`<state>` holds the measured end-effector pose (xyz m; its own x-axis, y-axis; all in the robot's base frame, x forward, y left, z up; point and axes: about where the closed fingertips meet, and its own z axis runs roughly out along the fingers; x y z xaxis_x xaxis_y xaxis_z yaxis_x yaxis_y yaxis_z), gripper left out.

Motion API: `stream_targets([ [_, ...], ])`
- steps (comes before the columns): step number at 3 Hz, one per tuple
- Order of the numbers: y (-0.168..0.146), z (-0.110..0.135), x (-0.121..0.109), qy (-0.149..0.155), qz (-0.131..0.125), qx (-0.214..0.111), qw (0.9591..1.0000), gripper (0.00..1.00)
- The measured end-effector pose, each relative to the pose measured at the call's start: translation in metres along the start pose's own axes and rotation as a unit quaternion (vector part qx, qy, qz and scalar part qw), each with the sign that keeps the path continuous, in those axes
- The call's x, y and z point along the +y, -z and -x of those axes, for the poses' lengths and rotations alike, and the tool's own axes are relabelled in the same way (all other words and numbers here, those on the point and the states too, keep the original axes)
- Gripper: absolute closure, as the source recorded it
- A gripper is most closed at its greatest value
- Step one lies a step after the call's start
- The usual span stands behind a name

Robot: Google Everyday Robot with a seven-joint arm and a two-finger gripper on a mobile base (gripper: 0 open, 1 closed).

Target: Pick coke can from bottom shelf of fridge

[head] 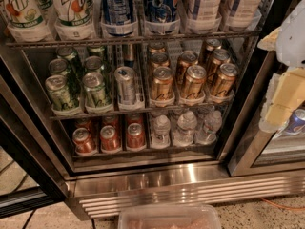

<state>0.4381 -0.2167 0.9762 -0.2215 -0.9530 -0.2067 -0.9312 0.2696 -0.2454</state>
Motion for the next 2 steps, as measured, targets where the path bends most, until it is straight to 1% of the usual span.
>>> stream_targets([
  [1, 0.0, 0.0, 0.0, 0.0, 0.0, 0.0, 1.0, 0.0],
  [2, -0.021, -0.002, 0.012, -0.006, 0.023, -0.007, 0.9997, 0.0],
])
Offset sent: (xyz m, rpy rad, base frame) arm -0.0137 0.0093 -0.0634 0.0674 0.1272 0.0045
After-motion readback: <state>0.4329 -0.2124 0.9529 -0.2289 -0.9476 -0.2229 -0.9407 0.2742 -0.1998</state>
